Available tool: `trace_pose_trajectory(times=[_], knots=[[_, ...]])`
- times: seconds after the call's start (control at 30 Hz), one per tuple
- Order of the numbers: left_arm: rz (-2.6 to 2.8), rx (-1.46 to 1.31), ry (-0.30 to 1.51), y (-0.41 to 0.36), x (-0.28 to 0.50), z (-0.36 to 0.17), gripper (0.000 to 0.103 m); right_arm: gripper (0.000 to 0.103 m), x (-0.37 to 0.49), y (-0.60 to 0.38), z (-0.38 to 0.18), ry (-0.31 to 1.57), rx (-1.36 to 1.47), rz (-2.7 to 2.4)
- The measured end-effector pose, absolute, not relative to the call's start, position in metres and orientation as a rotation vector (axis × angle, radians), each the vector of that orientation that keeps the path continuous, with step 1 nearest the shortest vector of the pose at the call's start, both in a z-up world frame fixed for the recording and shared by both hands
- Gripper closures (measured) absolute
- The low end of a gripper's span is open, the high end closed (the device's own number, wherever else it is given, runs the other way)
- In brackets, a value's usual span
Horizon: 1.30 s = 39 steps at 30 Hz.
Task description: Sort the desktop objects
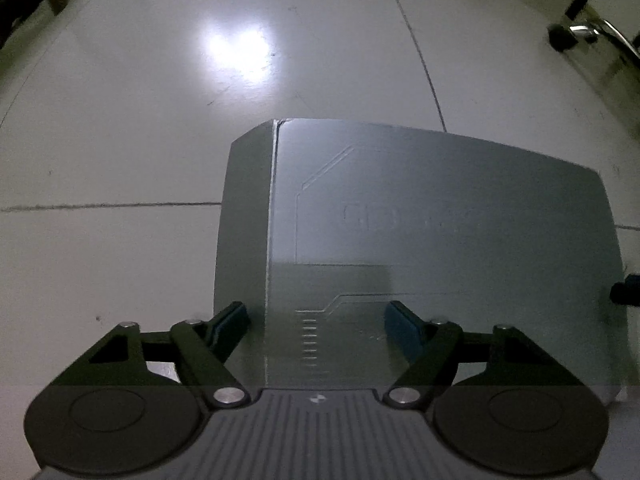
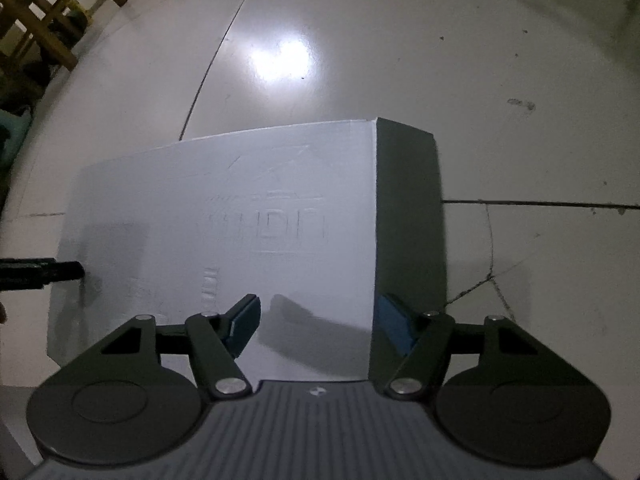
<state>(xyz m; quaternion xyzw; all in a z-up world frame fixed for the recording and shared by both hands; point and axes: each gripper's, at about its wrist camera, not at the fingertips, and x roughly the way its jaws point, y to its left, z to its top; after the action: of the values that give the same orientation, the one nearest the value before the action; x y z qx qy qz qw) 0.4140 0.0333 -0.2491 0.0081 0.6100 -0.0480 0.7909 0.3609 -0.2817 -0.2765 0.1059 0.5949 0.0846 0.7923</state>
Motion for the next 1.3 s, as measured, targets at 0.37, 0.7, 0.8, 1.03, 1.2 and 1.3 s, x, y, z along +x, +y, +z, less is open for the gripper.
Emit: trace_pose_trajectory(times=[0.37, 0.7, 0.8, 1.03, 1.2, 1.3], knots=[[-0.053, -0.005, 1.291, 0.083, 0.417, -0.246, 0.026, 0.017, 0.356, -0.298, -0.267, 1.255, 0.145, 0.135], [-0.13, -0.1, 1.296, 0.095, 0.406, -0.253, 0.026, 0.012, 0.345, -0.311, -0.294, 1.288, 0.258, 0.158], [-0.14, -0.153, 1.299, 0.1, 0.405, -0.255, 0.026, 0.009, 0.342, -0.314, -0.298, 1.281, 0.296, 0.163], [-0.15, -0.228, 1.294, 0.104, 0.405, -0.26, 0.02, 0.007, 0.343, -0.318, -0.298, 1.269, 0.323, 0.2], [-0.201, -0.277, 1.284, 0.105, 0.401, -0.263, 0.019, 0.01, 0.341, -0.325, -0.297, 1.249, 0.42, 0.249], [-0.222, -0.271, 1.275, 0.104, 0.4, -0.26, 0.019, 0.014, 0.338, -0.323, -0.297, 1.24, 0.476, 0.278]])
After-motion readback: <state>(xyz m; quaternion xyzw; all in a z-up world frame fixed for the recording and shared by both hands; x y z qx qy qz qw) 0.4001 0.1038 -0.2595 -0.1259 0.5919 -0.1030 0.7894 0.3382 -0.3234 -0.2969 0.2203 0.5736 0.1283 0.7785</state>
